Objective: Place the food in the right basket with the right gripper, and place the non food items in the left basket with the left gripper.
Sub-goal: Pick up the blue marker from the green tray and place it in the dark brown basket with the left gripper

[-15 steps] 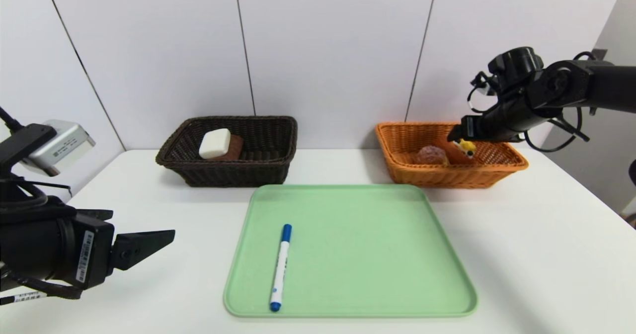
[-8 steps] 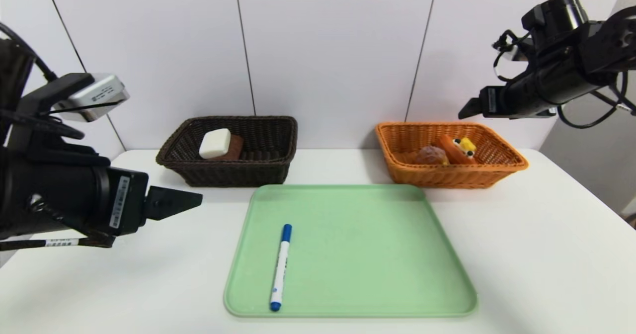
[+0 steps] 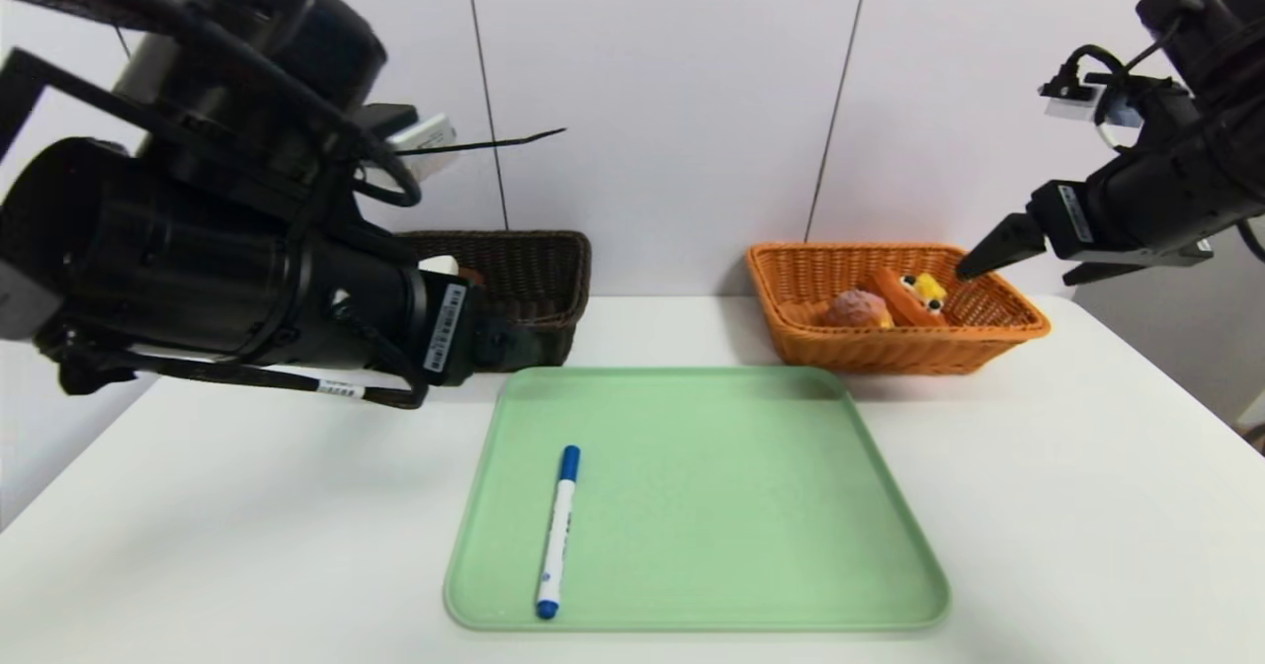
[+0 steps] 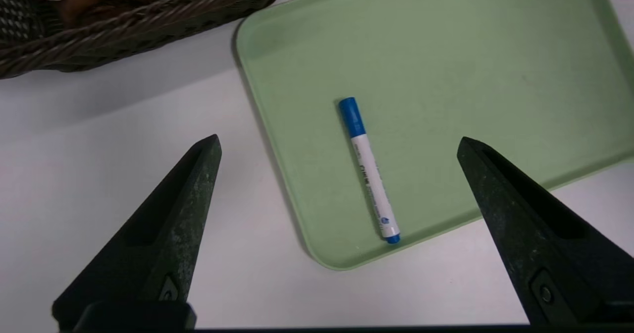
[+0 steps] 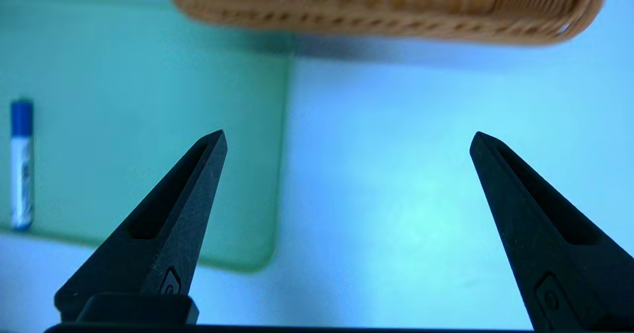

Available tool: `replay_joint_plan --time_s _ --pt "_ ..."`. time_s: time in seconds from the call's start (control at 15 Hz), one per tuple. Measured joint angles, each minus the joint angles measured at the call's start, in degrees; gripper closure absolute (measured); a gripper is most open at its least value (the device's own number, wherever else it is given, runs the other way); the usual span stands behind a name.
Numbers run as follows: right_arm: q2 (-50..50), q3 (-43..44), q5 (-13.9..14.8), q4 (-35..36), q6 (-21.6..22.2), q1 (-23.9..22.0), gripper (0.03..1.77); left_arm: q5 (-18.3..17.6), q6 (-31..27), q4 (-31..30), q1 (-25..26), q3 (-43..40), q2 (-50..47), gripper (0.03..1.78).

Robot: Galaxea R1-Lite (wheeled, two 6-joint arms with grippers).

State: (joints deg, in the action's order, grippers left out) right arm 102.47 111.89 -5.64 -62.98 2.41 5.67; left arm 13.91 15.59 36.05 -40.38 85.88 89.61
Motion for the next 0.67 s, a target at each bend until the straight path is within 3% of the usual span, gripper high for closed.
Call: replay_joint_plan --time_s 0.27,0.67 --pt "-4.51 -1.00 -0.89 -9.76 0.39 -0.44 0.11 0.22 3.21 5.71 -3.01 7.42 6.50 0.12" --pt "-14.85 -11.62 0.20 -8.96 1.06 -0.71 0.11 0.26 5.35 5.79 -4.58 7.19 10.41 0.12"
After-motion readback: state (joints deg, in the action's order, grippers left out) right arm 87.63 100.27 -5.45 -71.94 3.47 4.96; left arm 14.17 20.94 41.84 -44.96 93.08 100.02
